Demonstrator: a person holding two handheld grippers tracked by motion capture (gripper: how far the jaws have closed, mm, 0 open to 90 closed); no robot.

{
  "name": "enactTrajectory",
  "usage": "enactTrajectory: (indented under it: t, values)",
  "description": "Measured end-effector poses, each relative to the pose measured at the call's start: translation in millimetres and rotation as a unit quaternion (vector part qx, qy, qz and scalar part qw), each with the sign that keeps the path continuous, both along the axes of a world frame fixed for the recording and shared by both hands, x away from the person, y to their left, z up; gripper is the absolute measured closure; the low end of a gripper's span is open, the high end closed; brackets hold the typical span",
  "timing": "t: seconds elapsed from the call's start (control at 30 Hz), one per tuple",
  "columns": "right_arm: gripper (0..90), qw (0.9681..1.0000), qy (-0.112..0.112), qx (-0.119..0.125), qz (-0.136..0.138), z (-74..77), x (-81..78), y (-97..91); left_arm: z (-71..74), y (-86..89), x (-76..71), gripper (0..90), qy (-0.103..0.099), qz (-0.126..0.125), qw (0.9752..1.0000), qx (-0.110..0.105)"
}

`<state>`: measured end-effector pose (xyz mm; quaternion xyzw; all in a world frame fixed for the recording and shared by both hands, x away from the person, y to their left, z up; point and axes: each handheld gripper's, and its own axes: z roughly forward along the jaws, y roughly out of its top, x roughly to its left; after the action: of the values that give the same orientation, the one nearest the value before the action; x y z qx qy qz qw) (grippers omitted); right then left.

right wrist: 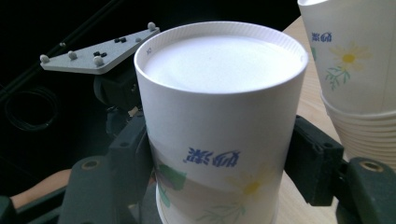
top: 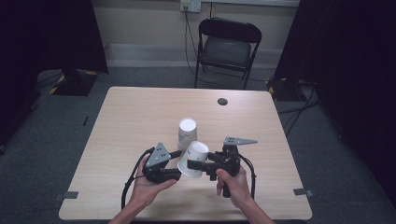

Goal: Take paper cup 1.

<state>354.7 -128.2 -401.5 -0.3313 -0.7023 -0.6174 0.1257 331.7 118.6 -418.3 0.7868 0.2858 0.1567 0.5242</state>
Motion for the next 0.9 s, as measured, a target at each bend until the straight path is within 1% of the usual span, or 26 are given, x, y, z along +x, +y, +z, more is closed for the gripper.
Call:
enactTrajectory:
  t: [0.03, 0.07, 0.1, 0.13, 0.17, 0.2, 0.23, 0.27, 0.3, 0.33, 0.4, 0.47, 0.53, 0.6, 0.67, 0.73, 0.77, 0.9]
  values:
    - [32.2, 0.9999, 0.013, 0.004, 0.000, -1.7, 1.5, -0.5, -0.1, 0.7, -0.7, 47.2, -0.006, 0.004, 1.0000, -0.001]
    - [32.2, 0.9997, 0.023, 0.010, 0.002, -2.7, 2.5, -0.8, -0.1, 0.7, -0.7, 47.9, -0.006, 0.004, 1.0000, -0.001]
    - [32.2, 0.9997, 0.023, 0.010, 0.002, -2.7, 2.5, -0.8, -0.1, 0.3, -1.3, 47.9, -0.011, 0.002, 0.9999, -0.004]
    - [32.2, 0.9990, 0.041, 0.018, 0.004, -4.8, 4.6, -1.5, 0.0, 0.0, -2.4, 48.9, -0.015, 0.004, 0.9999, -0.002]
    - [32.2, 0.9988, 0.045, 0.021, 0.004, -5.6, 5.3, -1.8, -0.1, -0.8, -4.1, 49.4, -0.025, 0.008, 0.9997, -0.005]
    - [32.2, 0.9988, 0.045, 0.021, 0.004, -5.6, 5.3, -1.8, -0.1, -0.8, -4.1, 49.9, -0.025, 0.008, 0.9997, -0.005]
    - [32.2, 0.9979, 0.059, 0.025, 0.001, -6.9, 6.4, -2.2, 0.1, -1.5, -5.5, 50.4, -0.034, 0.016, 0.9993, -0.004]
    - [32.2, 0.9978, 0.061, 0.028, 0.001, -7.7, 7.3, -2.3, 0.1, -1.5, -5.5, 51.5, -0.034, 0.016, 0.9993, -0.004]
    - [32.2, 0.9972, 0.068, 0.030, 0.001, -8.7, 8.3, -2.7, 0.0, -1.9, -5.7, 51.9, -0.035, 0.015, 0.9993, -0.004]
    - [32.2, 0.9972, 0.068, 0.030, 0.001, -8.7, 8.3, -2.7, 0.1, -2.2, -6.8, 51.9, -0.042, 0.020, 0.9989, -0.004]
    - [32.2, 0.9952, 0.089, 0.041, 0.002, -12.2, 10.3, -4.0, 0.5, -2.8, -8.4, 54.5, -0.049, 0.024, 0.9985, -0.005]
    - [32.2, 0.9950, 0.091, 0.041, 0.002, -12.5, 10.5, -4.0, 0.3, -3.1, -8.4, 56.3, -0.051, 0.026, 0.9983, -0.005]
    - [32.2, 0.9950, 0.093, 0.038, 0.002, -13.2, 10.8, -3.6, 0.0, -3.1, -9.3, 57.2, -0.062, 0.033, 0.9976, -0.005]
    - [32.2, 0.9950, 0.095, 0.032, 0.004, -14.2, 10.5, -2.2, -1.1, -3.3, -9.8, 57.6, -0.072, 0.044, 0.9964, -0.005]
    - [32.2, 0.9939, 0.107, 0.026, 0.003, -17.8, 10.6, 0.6, -3.6, -4.0, -10.4, 61.6, -0.080, 0.043, 0.9958, -0.006]
    - [32.3, 0.9928, 0.116, 0.030, 0.007, -20.3, 11.3, 1.5, -3.3, -4.7, -11.7, 63.5, -0.086, 0.041, 0.9954, -0.007]
    - [32.3, 0.9922, 0.120, 0.034, 0.009, -20.9, 11.8, 1.7, -2.8, -5.1, -12.6, 66.5, -0.089, 0.042, 0.9951, -0.007]
    - [32.3, 0.9908, 0.128, 0.041, 0.017, -21.3, 13.2, 2.6, -1.7, -6.2, -14.3, 69.3, -0.100, 0.034, 0.9943, -0.008]
